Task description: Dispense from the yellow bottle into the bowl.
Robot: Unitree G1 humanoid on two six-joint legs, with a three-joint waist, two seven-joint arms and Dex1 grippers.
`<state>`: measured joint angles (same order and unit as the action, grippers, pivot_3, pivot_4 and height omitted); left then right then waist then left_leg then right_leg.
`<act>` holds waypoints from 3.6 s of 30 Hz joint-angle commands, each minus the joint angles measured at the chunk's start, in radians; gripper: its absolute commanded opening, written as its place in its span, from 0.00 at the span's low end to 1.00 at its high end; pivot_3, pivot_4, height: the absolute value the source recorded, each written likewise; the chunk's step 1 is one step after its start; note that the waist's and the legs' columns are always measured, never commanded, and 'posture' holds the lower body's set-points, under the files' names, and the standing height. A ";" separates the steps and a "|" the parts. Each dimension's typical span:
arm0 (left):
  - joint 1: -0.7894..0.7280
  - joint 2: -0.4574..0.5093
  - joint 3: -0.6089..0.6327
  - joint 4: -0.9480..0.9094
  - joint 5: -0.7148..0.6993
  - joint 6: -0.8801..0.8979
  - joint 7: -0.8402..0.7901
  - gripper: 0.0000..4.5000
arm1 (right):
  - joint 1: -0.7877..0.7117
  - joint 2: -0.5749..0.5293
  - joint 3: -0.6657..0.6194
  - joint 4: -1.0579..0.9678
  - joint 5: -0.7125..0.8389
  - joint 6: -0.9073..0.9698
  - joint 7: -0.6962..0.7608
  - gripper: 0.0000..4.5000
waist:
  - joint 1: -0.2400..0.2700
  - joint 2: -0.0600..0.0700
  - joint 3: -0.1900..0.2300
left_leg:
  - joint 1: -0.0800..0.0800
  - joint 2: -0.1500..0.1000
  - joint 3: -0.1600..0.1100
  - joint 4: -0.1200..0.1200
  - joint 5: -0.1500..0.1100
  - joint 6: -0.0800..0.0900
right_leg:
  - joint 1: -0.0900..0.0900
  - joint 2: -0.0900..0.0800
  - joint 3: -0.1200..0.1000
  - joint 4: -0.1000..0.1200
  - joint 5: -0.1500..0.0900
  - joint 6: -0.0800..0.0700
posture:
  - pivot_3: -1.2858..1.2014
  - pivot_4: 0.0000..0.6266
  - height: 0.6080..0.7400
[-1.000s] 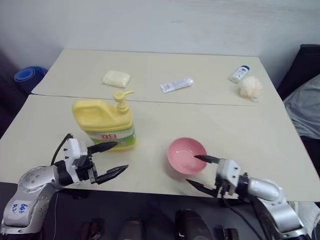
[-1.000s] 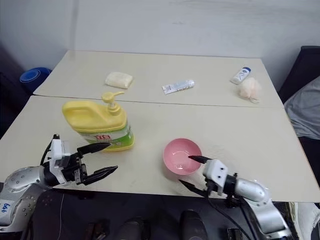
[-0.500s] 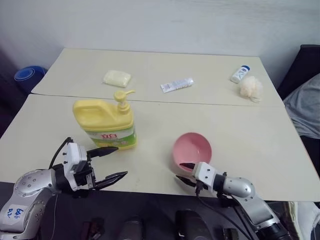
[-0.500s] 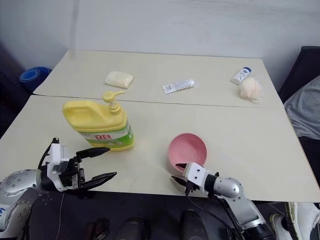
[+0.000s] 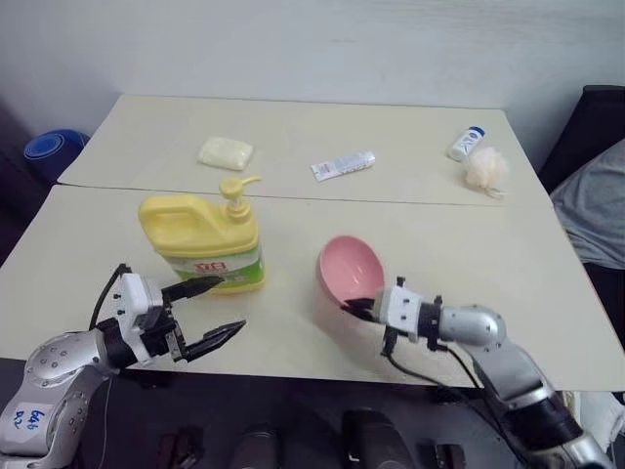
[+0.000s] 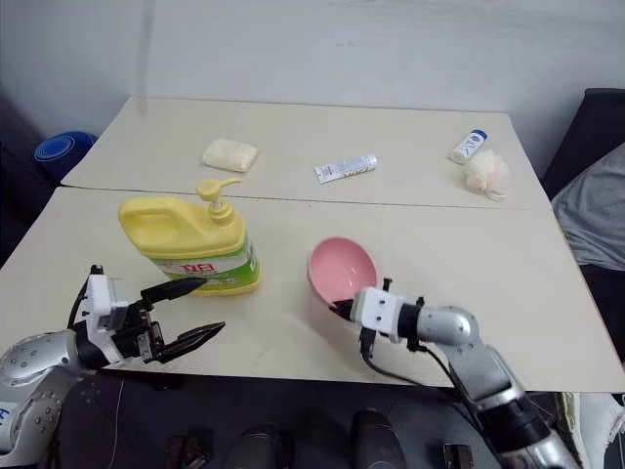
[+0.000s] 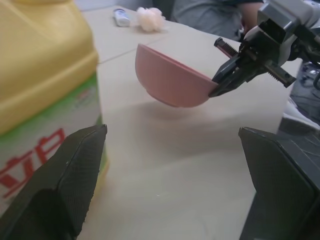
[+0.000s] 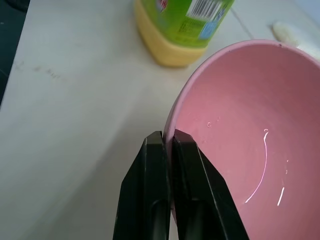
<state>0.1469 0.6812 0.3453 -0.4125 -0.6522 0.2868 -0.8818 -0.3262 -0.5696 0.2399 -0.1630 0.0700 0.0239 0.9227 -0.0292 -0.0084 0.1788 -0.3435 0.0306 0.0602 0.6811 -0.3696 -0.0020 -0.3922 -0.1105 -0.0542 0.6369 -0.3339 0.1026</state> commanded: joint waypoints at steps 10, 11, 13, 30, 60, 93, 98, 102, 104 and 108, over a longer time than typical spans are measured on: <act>0.035 -0.007 0.000 -0.035 0.024 -0.036 -0.033 1.00 | -0.055 -0.195 0.076 -0.005 -0.123 0.262 0.130 0.01 | 0.001 0.000 0.000 | -0.011 -0.001 -0.007 0.001 -0.001 0.001 | -0.001 -0.001 -0.012 -0.008 0.000 0.000 | 0.52 0.24 1.00; 0.038 -0.009 -0.003 -0.034 0.027 -0.040 -0.034 1.00 | -0.057 -0.189 0.077 -0.002 -0.130 0.271 0.118 0.01 | 0.001 0.000 0.000 | -0.011 -0.001 -0.007 0.001 -0.001 0.001 | -0.001 -0.001 -0.013 -0.009 0.000 0.001 | 0.52 0.24 1.00; 0.035 -0.014 -0.013 -0.027 0.036 -0.046 -0.036 1.00 | -0.054 -0.153 0.073 0.008 -0.103 0.286 0.110 0.01 | 0.002 0.000 0.000 | -0.010 -0.001 -0.007 0.002 0.000 0.001 | 0.000 -0.001 -0.013 -0.009 0.000 0.001 | 0.52 0.24 1.00; 0.011 -0.019 -0.056 -0.021 0.054 -0.044 -0.030 1.00 | 0.006 0.018 0.016 0.094 -0.069 0.044 -0.037 0.60 | 0.002 0.000 0.000 | -0.009 -0.001 -0.009 0.002 0.003 -0.001 | 0.000 -0.001 -0.014 -0.005 0.001 0.000 | 0.52 0.24 1.00; -0.439 0.162 0.094 -0.089 -0.419 0.332 0.189 0.91 | -0.460 -0.010 0.071 0.131 -0.092 0.177 0.182 0.00 | 0.001 0.000 0.003 | -0.009 -0.002 -0.012 0.003 0.005 -0.003 | -0.001 -0.002 -0.015 -0.001 0.001 0.000 | 0.52 0.24 1.00; -0.709 0.166 -0.141 0.180 -0.079 0.430 0.196 0.00 | -0.891 0.154 0.141 0.444 -0.075 0.132 0.406 0.00 | -0.002 0.001 0.003 | -0.015 -0.001 -0.014 0.004 0.006 -0.005 | -0.005 0.008 -0.024 0.004 0.001 0.001 | 0.52 0.24 1.00; -0.718 0.153 -0.157 0.182 -0.072 0.449 0.190 0.00 | -0.880 0.161 0.142 0.434 -0.070 0.142 0.417 0.00 | -0.002 0.001 0.003 | -0.014 -0.001 -0.014 0.005 0.007 -0.005 | -0.005 0.007 -0.023 0.006 0.001 0.001 | 0.52 0.24 1.00; -0.719 0.176 -0.204 0.191 -0.036 0.470 0.169 0.00 | -0.869 0.161 0.144 0.423 -0.070 0.150 0.421 0.00 | -0.002 0.001 0.003 | -0.013 -0.001 -0.014 0.005 0.007 -0.006 | -0.005 0.007 -0.023 0.007 0.001 0.001 | 0.52 0.24 1.00; -0.723 0.184 -0.224 0.203 -0.021 0.492 0.173 0.00 | -0.864 0.162 0.145 0.419 -0.070 0.154 0.419 0.00 | -0.002 0.001 0.003 | -0.013 -0.001 -0.014 0.005 0.007 -0.006 | -0.004 0.007 -0.023 0.007 0.001 0.001 | 0.52 0.24 1.00; -0.725 0.191 -0.261 0.216 -0.001 0.537 0.172 0.00 | -0.853 0.160 0.148 0.408 -0.073 0.161 0.419 0.00 | -0.002 0.001 0.003 | -0.010 -0.001 -0.014 0.005 0.007 -0.006 | -0.001 0.007 -0.022 0.007 0.001 0.001 | 0.52 0.24 1.00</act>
<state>-0.6171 0.8656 0.1754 -0.2258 -0.7043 0.7573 -0.7113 -1.1719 -0.4154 0.3900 0.2933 -0.0159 0.1884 1.3320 -0.0309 -0.0077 0.1817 -0.3531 0.0297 0.0465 0.6863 -0.3626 -0.0076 -0.3931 -0.1036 -0.0760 0.6438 -0.3331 0.1032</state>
